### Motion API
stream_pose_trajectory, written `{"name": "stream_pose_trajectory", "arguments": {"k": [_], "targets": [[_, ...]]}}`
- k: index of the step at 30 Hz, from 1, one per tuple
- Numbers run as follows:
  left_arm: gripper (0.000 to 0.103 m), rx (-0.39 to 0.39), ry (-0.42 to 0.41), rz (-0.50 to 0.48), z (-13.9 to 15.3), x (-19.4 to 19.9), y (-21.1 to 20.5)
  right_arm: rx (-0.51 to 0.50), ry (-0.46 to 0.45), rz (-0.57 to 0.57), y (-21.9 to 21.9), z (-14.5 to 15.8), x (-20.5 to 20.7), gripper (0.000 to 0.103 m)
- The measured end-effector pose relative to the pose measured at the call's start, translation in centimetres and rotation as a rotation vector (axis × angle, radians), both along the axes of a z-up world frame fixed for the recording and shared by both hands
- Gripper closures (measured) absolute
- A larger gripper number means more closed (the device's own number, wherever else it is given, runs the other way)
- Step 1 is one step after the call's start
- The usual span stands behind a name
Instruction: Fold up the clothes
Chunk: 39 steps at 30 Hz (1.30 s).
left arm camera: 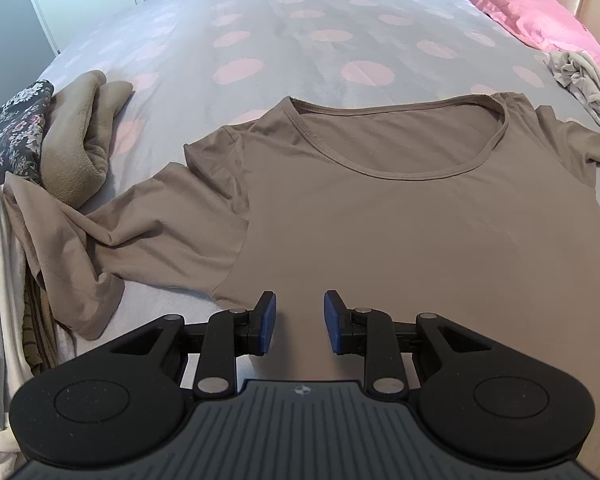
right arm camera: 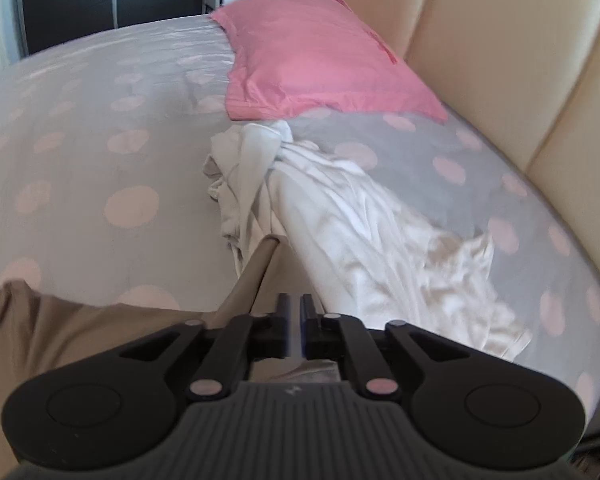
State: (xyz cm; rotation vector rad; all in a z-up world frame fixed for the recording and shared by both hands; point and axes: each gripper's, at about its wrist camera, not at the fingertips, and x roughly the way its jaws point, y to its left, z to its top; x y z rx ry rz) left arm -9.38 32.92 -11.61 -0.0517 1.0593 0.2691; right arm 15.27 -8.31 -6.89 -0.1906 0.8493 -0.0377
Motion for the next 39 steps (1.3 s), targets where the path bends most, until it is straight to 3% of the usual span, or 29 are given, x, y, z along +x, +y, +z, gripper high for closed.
{"name": "stream_pose_trajectory", "arguments": {"k": [4,13,20,24,30,39], "targets": [[0.079,0.005,-0.008,0.004,0.1,0.1,0.4,0.019,0.003,0.101,2.4,0.0,-1.2,0.073],[0.079,0.027,-0.069,0.031,1.6,1.4,3.4,0.112,0.102,0.291,9.0,-1.9,-1.8,0.073],[0.079,-0.025,-0.130,0.059,1.5,4.8,6.5,0.232,0.189,0.410,14.9,-3.6,-1.7,0.074],[0.079,-0.080,-0.145,0.049,0.6,7.6,7.1,0.261,0.208,0.498,18.8,-5.6,-1.7,0.085],[0.081,-0.138,-0.106,0.045,-2.6,11.7,7.6,0.285,0.260,0.513,22.4,-9.1,0.8,0.093],[0.081,-0.170,-0.179,0.133,-4.0,15.8,10.0,0.378,0.225,0.432,25.1,-10.7,6.0,0.099]]}}
